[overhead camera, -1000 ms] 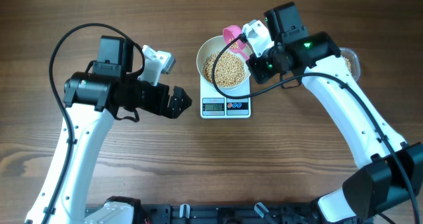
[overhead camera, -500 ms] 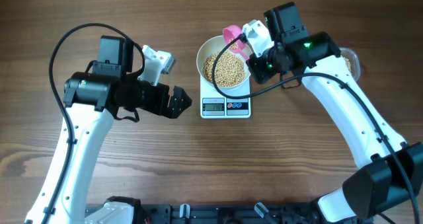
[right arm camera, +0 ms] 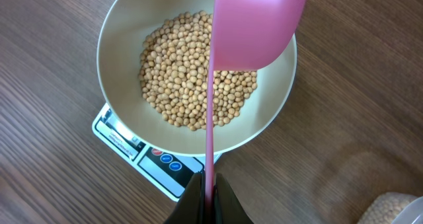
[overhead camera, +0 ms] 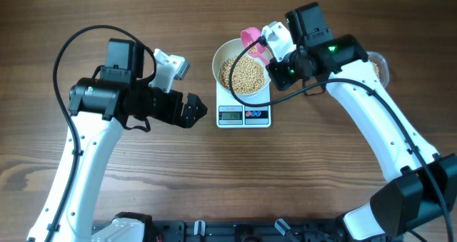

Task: Scoop item into bowl and weigh 150g on scale
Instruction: 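Tip the scoop to pour soybeans into the white bowl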

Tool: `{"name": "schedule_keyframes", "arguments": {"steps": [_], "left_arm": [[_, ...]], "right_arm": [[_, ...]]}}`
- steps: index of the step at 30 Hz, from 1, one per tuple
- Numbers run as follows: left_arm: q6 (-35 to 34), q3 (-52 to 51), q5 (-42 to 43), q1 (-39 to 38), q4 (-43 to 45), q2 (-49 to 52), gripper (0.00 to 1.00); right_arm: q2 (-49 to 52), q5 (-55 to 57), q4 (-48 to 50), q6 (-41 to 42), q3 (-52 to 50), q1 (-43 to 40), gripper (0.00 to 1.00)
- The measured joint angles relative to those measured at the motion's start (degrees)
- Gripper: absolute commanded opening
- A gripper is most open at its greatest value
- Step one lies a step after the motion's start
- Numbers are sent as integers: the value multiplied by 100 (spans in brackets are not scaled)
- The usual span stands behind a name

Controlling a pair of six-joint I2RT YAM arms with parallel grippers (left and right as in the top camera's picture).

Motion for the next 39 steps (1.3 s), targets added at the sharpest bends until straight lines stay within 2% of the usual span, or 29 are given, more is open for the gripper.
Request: {"name": "schedule_keyframes", "arguments": {"steps": [39], "left_arm": [[0, 0, 0, 0, 0, 0, 100]], "right_arm": [[0, 282, -42, -131, 0, 0, 4]]}}
